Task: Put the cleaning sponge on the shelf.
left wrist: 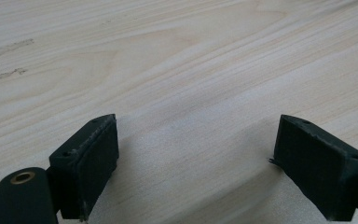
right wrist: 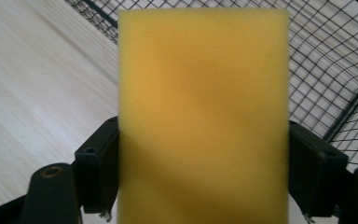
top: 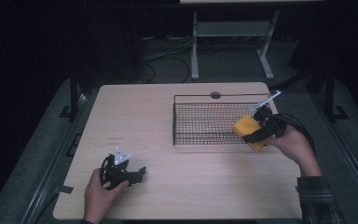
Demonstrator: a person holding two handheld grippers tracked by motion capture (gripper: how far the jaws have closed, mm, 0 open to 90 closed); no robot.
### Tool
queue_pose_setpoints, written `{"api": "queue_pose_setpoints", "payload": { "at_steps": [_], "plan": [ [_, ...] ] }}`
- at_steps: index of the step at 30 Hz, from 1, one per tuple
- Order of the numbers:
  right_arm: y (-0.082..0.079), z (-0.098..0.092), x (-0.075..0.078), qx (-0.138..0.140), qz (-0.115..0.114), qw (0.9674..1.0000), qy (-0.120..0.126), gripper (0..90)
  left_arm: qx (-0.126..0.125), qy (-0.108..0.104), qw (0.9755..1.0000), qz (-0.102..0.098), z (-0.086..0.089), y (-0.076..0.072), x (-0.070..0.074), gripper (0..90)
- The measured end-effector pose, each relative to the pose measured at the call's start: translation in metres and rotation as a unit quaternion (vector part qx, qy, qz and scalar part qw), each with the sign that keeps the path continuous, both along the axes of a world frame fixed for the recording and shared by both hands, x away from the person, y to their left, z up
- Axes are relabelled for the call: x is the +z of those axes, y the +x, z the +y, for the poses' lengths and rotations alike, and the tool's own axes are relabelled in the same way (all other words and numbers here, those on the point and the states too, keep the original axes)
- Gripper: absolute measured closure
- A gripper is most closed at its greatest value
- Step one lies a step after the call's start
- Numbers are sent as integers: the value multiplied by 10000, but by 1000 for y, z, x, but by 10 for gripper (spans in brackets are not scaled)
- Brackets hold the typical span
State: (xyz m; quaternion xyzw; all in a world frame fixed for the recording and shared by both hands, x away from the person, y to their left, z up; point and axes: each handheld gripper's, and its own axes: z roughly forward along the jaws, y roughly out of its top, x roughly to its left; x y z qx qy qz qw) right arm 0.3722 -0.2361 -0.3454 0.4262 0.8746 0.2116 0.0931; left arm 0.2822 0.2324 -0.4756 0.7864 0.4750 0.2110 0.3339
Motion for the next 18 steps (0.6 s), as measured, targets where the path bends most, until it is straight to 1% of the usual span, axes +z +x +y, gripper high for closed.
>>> {"api": "queue_pose_setpoints", "payload": {
  "at_steps": [3,4,5,6,8,13,16,17,18],
  "plan": [
    [4,-2,0,-52,2,10000,-22,230,0,9,10000,-2,0,0,0,131],
    [8,-4,0,-127,14,9999,-47,230,3,-4,10000,5,0,0,0,131],
    [8,-4,0,-127,14,9999,-47,230,3,-4,10000,5,0,0,0,131],
    [13,-6,0,-186,14,9998,-63,230,4,-6,10000,4,0,0,0,131],
    [18,-8,0,-252,-21,9997,-63,230,3,-5,10000,4,0,0,0,131],
    [29,-12,0,-477,-14,9988,-64,230,3,-4,10000,5,0,0,0,131],
    [36,-15,0,-551,4,9984,-91,230,3,-6,10000,3,0,0,0,131],
    [36,-15,0,-551,4,9984,-91,230,3,-6,10000,3,0,0,0,131],
    [41,-17,0,-631,1,9979,-121,230,4,-7,10000,4,0,0,0,131]
  ]
}}
